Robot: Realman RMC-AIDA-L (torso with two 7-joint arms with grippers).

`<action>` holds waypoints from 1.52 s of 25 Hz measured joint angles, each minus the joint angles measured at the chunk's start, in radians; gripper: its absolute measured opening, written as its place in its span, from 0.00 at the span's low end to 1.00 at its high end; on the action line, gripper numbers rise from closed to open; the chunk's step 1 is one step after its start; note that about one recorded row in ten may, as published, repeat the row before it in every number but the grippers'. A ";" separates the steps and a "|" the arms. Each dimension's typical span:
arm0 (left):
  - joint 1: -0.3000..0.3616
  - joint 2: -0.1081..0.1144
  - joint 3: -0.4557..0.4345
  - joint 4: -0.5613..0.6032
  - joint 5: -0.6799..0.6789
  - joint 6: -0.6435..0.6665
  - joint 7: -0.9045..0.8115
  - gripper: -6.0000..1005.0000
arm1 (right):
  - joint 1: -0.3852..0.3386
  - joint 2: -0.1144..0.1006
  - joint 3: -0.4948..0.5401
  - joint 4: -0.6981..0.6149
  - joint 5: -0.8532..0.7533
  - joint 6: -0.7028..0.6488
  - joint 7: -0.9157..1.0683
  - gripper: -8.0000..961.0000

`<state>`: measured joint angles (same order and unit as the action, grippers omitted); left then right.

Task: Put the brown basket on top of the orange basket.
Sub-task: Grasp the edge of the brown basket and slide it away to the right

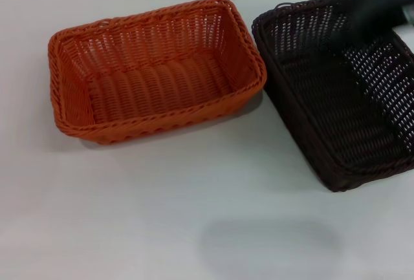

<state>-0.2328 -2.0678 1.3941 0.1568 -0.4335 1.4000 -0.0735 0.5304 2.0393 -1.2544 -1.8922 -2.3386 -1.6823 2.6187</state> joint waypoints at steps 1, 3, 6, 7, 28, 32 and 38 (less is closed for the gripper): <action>-0.002 0.000 0.000 0.000 0.000 -0.006 0.002 0.82 | 0.008 -0.001 0.015 0.002 -0.013 -0.073 -0.043 0.84; -0.006 0.000 -0.006 -0.001 -0.001 -0.025 0.007 0.82 | 0.011 0.005 0.024 -0.009 -0.083 -0.198 -0.140 0.84; -0.007 0.000 -0.007 -0.001 -0.002 -0.032 0.010 0.82 | -0.001 0.010 0.023 -0.031 -0.141 -0.246 -0.206 0.84; -0.008 0.000 -0.007 -0.001 -0.002 -0.034 0.011 0.82 | -0.009 0.015 0.024 -0.044 -0.168 -0.268 -0.242 0.84; -0.023 0.000 -0.011 -0.001 0.002 -0.074 0.020 0.82 | -0.074 0.039 -0.290 0.041 -0.392 -0.271 -0.417 0.83; -0.021 0.000 -0.012 -0.002 0.001 -0.074 0.020 0.82 | -0.078 0.040 -0.328 0.076 -0.428 -0.219 -0.413 0.82; -0.019 0.001 -0.012 -0.002 0.001 -0.075 0.020 0.82 | -0.075 0.041 -0.387 0.129 -0.462 -0.165 -0.408 0.82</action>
<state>-0.2517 -2.0665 1.3821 0.1548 -0.4328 1.3252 -0.0531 0.4551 2.0803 -1.6416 -1.7630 -2.8006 -1.8472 2.2104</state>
